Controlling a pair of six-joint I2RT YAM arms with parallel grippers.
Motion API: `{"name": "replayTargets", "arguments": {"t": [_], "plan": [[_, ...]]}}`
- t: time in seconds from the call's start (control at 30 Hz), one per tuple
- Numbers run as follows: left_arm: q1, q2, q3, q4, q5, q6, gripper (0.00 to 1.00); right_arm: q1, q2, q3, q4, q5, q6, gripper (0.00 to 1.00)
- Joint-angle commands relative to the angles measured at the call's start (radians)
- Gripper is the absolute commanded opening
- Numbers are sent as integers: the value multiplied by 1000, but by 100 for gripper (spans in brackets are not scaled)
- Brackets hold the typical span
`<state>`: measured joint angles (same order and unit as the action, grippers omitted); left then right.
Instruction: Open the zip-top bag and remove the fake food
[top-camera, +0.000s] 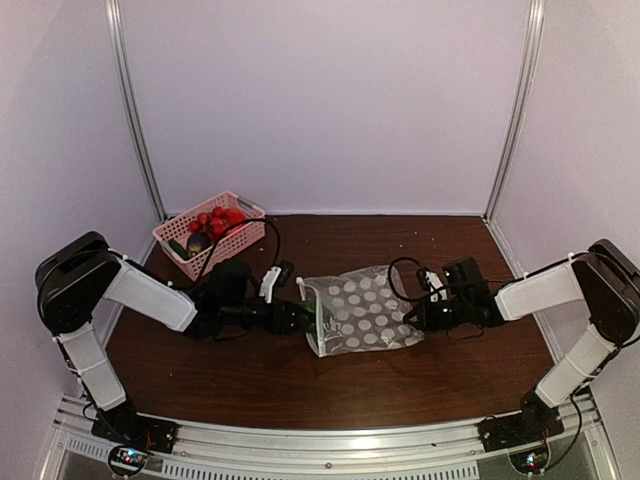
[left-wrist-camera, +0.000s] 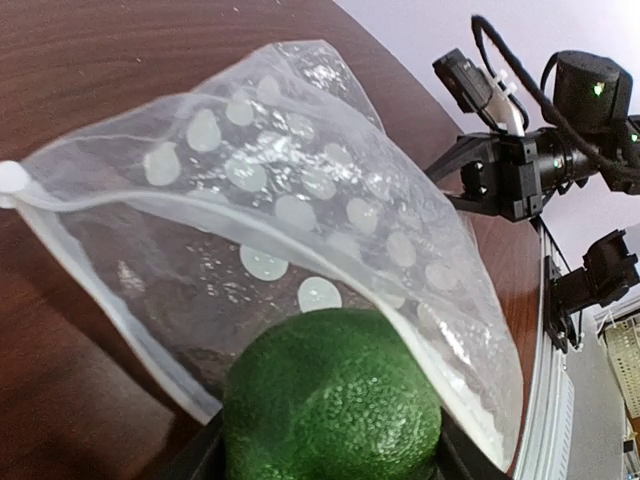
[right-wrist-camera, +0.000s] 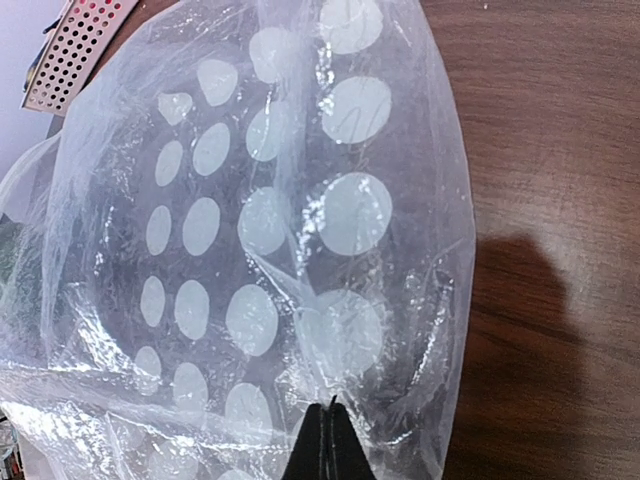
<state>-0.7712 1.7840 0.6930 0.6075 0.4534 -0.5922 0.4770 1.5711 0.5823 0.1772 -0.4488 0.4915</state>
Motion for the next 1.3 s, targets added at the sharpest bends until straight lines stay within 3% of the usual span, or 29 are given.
{"name": "replayTargets", "arguments": {"t": [0.0,0.23,0.53,0.87,1.27], "plan": [[61,-106,-19,-46,-10,40,44,-20,-37,-20,-9,-9,-25,0],[228,-284,-8,-179,-23,50,44,-34,-61,-33,3,-21,-25,0],[515,-380,175,-463,-147,66,47,-35,-74,-38,8,-22,-27,0],[719,-303,333,-598,-347,48,50,-38,-71,-44,26,-31,-18,0],[762,3,627,-723,-520,97,52,-37,-76,-45,38,-46,-12,0]]}}
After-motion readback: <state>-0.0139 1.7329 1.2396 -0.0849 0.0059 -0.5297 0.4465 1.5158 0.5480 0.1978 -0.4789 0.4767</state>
